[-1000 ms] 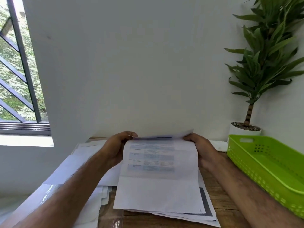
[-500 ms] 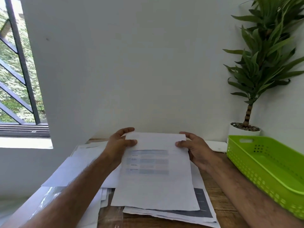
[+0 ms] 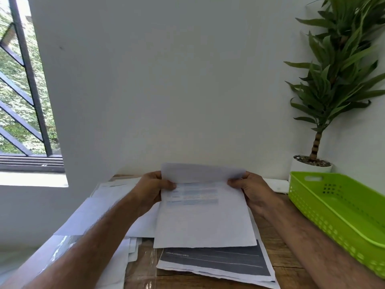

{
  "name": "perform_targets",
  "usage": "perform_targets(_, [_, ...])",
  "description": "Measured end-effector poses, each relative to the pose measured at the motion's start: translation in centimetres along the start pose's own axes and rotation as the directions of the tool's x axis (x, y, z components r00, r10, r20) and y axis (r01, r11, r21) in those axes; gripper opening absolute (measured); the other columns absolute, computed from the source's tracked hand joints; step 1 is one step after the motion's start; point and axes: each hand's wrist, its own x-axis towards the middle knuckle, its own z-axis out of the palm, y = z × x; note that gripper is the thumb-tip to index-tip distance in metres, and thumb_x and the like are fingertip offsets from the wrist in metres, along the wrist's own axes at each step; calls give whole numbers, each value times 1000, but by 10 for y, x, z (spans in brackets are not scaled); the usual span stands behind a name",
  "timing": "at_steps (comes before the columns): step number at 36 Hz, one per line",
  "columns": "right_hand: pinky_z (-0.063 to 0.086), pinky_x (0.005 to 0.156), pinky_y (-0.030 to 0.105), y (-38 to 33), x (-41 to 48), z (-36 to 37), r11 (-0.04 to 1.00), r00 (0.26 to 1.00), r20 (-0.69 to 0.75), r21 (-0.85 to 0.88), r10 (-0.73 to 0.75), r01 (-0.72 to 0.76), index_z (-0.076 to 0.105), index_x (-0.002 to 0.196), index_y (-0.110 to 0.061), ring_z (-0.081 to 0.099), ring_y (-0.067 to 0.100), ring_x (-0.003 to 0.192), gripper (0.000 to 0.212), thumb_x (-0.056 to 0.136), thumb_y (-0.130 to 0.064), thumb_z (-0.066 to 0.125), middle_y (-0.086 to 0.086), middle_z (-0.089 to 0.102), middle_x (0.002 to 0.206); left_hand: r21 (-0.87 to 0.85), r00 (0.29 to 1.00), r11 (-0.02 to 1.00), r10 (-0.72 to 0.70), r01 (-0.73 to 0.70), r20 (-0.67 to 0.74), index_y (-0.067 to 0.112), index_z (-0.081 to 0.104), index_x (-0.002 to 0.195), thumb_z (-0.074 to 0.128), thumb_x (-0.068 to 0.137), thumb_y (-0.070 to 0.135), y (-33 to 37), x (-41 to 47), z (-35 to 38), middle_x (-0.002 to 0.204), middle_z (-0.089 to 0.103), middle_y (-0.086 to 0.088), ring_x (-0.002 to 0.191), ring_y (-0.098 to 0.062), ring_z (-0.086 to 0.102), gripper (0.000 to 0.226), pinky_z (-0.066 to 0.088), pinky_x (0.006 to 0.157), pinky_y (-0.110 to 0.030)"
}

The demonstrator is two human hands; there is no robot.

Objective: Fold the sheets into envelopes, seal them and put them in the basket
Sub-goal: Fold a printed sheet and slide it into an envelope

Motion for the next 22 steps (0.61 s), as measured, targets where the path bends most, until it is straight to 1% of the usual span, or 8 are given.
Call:
perform_targets(4, [55, 62, 29, 0, -1, -3, 999, 999, 0, -27, 42, -42, 73, 86, -9, 66, 24, 71, 22, 91, 8, 60, 10, 72, 82, 34, 1000, 999, -10, 10, -24, 8, 76, 83, 61, 89, -7, -2, 0, 0, 84, 74, -7, 72, -23, 68, 22, 55, 56, -27])
perform_targets(7, [57, 59, 28, -2, 0, -3, 996, 996, 27, -29, 87, -87, 74, 86, -12, 69, 22, 71, 24, 93, 7, 58, 9, 74, 84, -7, 999, 1000, -28, 28, -24, 8, 76, 90, 57, 93, -2, 0, -1, -1, 90, 75, -13, 80, -27, 71, 21, 59, 67, -35])
perform_targets(11, [58, 61, 32, -6, -3, -5, 989, 991, 19, -58, 135, -134, 74, 97, -14, 71, 26, 77, 20, 93, 1, 61, 12, 76, 93, -66, 996, 994, -93, 92, -13, 4, 67, 112, 51, 97, 6, 2, -6, 1, 97, 75, -21, 79, -33, 73, 22, 60, 63, -39])
perform_targets(15, [59, 87, 50, -11, -6, -4, 989, 990, 16, -61, 137, -136, 70, 110, -6, 69, 38, 99, 19, 93, -3, 62, 22, 72, 113, -97, 993, 989, -114, 114, 3, 3, 65, 98, 50, 99, 10, 7, -10, -1, 84, 69, -18, 65, -24, 70, 17, 57, 53, -29])
perform_targets(17, [54, 93, 53, -13, -7, -4, 991, 991, 1, -40, 130, -130, 69, 113, -4, 68, 39, 100, 23, 93, -3, 59, 23, 72, 113, -297, 994, 949, -100, 107, 40, 5, 55, 76, 46, 102, 4, 8, -12, -6, 76, 57, -12, 42, -5, 62, 27, 47, 43, -14])
perform_targets(18, [53, 92, 51, -13, -7, -4, 991, 992, -15, -24, 129, -129, 69, 112, -2, 67, 38, 97, 22, 93, -4, 57, 25, 71, 108, -304, 991, 944, -108, 126, 73, 5, 52, 71, 44, 102, 2, 10, -12, -8, 74, 53, -10, 35, -5, 58, 33, 44, 39, -14])
perform_targets(20, [53, 82, 45, -13, -7, -4, 991, 990, -46, 34, 135, -133, 70, 102, -3, 65, 34, 87, 23, 91, -12, 52, 21, 68, 94, -135, 990, 983, -135, 128, -45, 2, 61, 70, 43, 95, 8, 13, -9, -4, 70, 59, -17, 47, -23, 62, 32, 47, 42, -23])
perform_targets(22, [48, 69, 37, -14, -6, -5, 986, 986, -62, 68, 154, -149, 72, 92, -4, 60, 32, 76, 32, 82, -22, 48, 16, 67, 84, -211, 985, 966, -163, 149, -50, 4, 68, 79, 38, 85, 20, 10, -11, 1, 75, 66, -15, 63, -32, 61, 35, 50, 56, -31])
